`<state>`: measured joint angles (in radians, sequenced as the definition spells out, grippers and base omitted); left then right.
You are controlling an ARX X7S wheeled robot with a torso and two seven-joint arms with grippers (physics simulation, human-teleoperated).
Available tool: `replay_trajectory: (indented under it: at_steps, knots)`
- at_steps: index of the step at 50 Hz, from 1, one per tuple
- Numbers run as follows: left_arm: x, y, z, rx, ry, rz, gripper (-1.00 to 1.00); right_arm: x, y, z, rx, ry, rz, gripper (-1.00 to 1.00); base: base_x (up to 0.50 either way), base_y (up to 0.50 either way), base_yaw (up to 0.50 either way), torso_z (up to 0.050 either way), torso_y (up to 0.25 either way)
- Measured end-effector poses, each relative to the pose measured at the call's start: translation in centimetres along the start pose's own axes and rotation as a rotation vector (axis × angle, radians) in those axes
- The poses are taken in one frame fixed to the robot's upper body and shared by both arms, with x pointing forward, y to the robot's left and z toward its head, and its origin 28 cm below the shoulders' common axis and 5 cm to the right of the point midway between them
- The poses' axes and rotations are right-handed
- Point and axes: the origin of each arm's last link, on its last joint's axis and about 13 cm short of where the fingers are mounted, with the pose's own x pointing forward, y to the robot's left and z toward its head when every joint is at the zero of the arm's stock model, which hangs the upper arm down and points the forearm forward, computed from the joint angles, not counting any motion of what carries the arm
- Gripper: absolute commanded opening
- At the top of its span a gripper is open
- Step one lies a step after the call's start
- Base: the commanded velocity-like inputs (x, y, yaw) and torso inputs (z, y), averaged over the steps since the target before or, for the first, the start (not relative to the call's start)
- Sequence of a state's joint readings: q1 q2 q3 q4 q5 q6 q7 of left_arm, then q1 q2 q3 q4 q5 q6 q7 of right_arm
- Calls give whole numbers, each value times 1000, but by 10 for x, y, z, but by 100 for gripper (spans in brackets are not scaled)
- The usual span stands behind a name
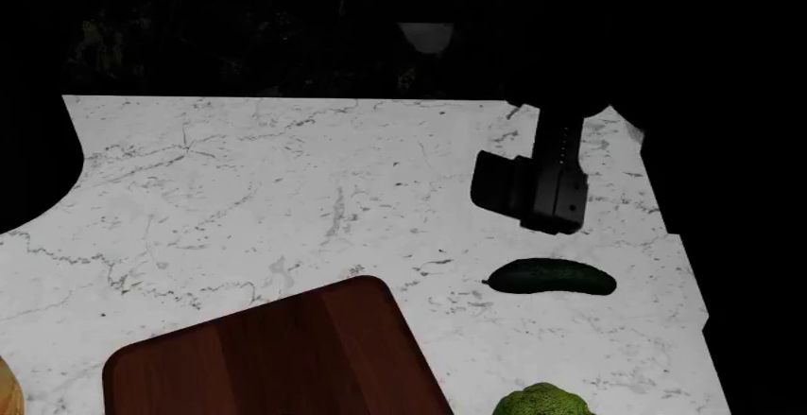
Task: Clear the non-vegetable object off the cutting board and place the vegetables onto it.
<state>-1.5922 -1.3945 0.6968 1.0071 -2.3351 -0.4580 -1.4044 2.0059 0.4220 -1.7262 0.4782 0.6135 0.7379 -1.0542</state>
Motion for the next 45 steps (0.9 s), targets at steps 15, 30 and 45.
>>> replay_trajectory:
  at_steps: [15, 30, 45]
  knots:
    - [2, -2, 7, 4, -15, 39, 100, 23, -13, -12, 25, -25, 54, 100, 0, 0, 0, 0, 0]
    - [2, -1, 8, -2, -19, 75, 100, 47, -11, -25, 59, -19, 102, 100, 0, 0, 0, 0, 0]
    - [3, -3, 8, 6, -23, 86, 100, 63, -5, -38, 94, 5, 133, 100, 0, 0, 0, 0, 0]
